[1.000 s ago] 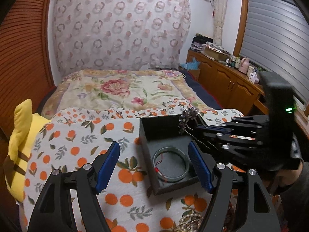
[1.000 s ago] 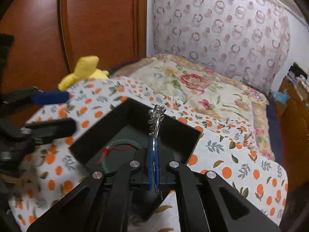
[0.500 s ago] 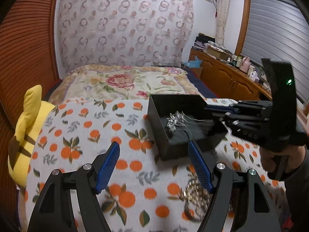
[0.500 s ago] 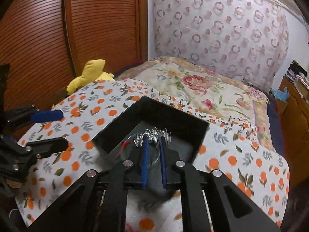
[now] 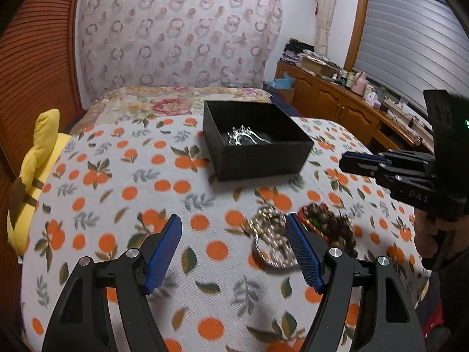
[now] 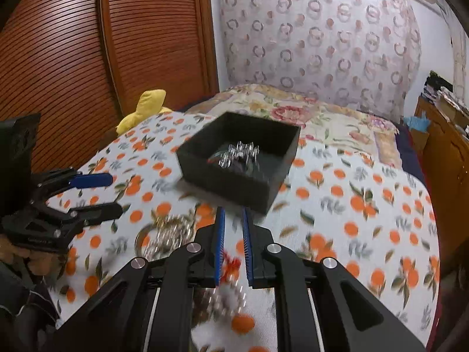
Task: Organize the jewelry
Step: 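Grasp the brown wooden bead strand with the right gripper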
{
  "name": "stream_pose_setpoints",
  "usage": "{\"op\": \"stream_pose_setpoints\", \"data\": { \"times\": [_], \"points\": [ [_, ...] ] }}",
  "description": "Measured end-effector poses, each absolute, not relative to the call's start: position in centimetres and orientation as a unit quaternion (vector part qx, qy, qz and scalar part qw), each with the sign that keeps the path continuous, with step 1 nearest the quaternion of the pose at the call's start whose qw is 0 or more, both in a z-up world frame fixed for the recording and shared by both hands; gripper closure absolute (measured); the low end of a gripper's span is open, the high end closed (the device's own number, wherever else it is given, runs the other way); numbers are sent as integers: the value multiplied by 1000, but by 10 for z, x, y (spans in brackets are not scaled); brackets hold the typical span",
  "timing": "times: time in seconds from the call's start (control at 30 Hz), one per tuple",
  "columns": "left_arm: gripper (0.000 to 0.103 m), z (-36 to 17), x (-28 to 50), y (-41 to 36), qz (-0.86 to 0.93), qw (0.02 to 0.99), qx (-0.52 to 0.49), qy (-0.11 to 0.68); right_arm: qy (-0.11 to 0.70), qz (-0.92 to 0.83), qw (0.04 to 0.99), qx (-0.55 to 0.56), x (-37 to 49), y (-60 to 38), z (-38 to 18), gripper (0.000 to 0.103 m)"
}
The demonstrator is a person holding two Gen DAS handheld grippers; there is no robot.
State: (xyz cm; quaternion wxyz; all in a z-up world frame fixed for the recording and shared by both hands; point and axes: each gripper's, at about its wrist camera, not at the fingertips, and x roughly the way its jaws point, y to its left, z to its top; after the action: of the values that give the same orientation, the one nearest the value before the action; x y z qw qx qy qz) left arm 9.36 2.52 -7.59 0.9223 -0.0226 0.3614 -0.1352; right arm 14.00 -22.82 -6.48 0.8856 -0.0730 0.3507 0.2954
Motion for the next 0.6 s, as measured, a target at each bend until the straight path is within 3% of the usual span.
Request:
{"op": "stream_pose_setpoints", "data": {
  "times": [0.1, 0.6],
  "points": [
    [33, -81, 86, 22, -135, 921, -20, 365, 357, 298, 883, -69, 127, -232, -73, 82],
    [33, -96, 73, 20, -133, 914, -22, 382, 391, 331, 856, -66, 108, -211, -102, 73]
  ]
}}
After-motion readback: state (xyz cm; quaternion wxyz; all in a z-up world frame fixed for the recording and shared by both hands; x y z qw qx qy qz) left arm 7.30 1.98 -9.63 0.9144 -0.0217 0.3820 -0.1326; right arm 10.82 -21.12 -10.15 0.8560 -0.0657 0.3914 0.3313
